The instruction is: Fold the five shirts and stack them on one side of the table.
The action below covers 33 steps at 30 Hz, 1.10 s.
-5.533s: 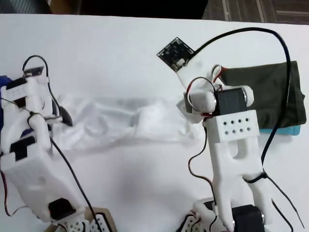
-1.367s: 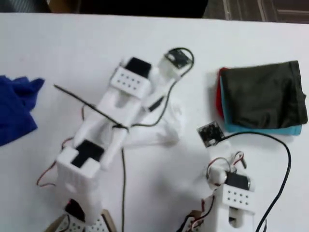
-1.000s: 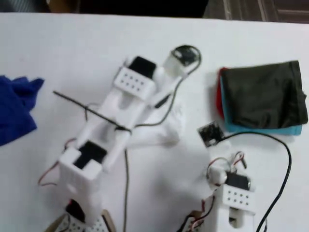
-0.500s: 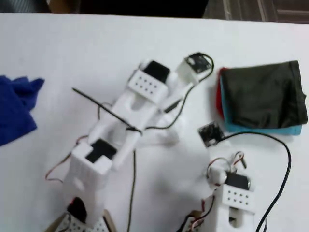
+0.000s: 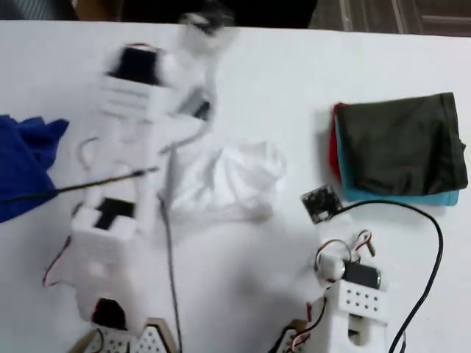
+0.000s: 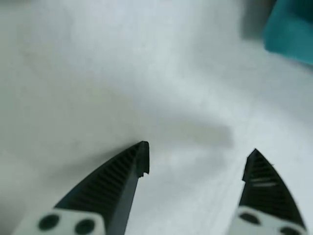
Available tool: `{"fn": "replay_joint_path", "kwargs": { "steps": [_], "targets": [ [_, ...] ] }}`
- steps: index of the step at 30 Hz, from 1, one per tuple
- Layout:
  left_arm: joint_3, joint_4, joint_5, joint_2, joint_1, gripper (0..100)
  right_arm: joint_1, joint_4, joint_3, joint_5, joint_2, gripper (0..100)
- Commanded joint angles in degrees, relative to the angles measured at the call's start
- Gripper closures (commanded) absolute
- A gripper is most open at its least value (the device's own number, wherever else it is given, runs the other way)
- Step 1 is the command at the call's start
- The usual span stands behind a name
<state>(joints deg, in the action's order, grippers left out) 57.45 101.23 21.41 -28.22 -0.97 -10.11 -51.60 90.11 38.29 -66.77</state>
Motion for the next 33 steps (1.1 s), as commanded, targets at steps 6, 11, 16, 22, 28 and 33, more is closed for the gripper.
{"fn": "replay_joint_path", "kwargs": {
  "steps": [6,11,16,22,28,33],
  "targets": [
    [-12.1,0.0,0.6,5.4,20.5,97,4.6,-3.1,-17.5,-9.8,-0.8,98.8],
    [-20.0,-3.2,0.7,7.5,30.9,97,17.6,-7.3,-29.5,-10.2,1.0,97.8],
    [-36.4,-9.8,1.0,13.8,37.9,97,25.3,-7.3,-41.4,-13.3,18.0,97.8],
    [-72.0,-29.3,0.5,29.3,39.9,97,29.9,-12.9,-67.3,-14.3,45.7,97.8],
    [-99.7,-49.3,-3.5,38.9,39.8,97,37.3,-25.7,-98.1,-14.4,64.0,97.8],
    [-106.0,-51.3,-9.5,39.2,40.0,97,42.6,-28.8,-113.2,-14.4,78.3,97.8]
  ]
}}
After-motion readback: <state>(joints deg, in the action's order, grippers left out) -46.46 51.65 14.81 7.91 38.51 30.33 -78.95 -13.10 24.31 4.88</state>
